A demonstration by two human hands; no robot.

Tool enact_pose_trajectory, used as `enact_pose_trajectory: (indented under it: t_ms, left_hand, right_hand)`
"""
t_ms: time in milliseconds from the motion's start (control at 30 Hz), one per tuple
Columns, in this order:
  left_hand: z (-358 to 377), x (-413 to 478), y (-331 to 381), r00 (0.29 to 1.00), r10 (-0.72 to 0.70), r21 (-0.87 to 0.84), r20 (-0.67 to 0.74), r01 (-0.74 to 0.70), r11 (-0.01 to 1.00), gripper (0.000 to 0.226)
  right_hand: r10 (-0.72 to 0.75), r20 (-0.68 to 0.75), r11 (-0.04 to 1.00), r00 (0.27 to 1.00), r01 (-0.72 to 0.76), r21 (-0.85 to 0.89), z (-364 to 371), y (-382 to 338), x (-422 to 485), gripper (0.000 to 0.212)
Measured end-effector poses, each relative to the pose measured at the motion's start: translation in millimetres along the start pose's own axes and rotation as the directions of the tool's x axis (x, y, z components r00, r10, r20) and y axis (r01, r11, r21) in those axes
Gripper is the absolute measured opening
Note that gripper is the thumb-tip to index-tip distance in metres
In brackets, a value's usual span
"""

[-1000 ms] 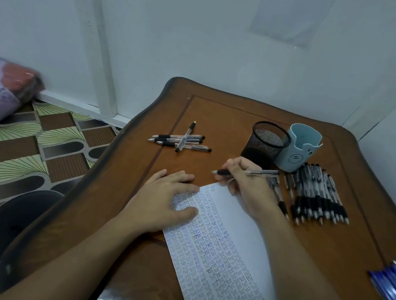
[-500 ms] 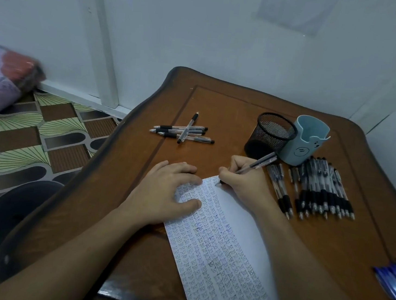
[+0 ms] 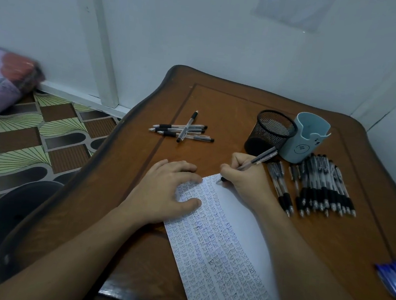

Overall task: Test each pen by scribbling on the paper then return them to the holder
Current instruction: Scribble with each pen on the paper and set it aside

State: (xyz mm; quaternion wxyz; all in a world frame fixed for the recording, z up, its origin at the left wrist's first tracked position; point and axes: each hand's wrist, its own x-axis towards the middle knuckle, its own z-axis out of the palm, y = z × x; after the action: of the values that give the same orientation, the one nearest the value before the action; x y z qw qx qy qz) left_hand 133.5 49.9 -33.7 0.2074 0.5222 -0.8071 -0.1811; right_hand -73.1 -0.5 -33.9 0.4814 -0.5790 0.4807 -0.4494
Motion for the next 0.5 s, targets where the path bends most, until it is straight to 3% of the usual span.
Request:
enact_pose_trajectory:
  t_ms: [500]
  left_hand:
    - [0.3, 0.4, -0.6, 1.0, 0.005, 0.009, 0.013, -0.005, 1.0, 0.072]
  right_hand:
    - [-0.018, -0.008, 0.999, 1.0, 0.018, -0.046, 0.4, 2.5, 0.4, 0.051]
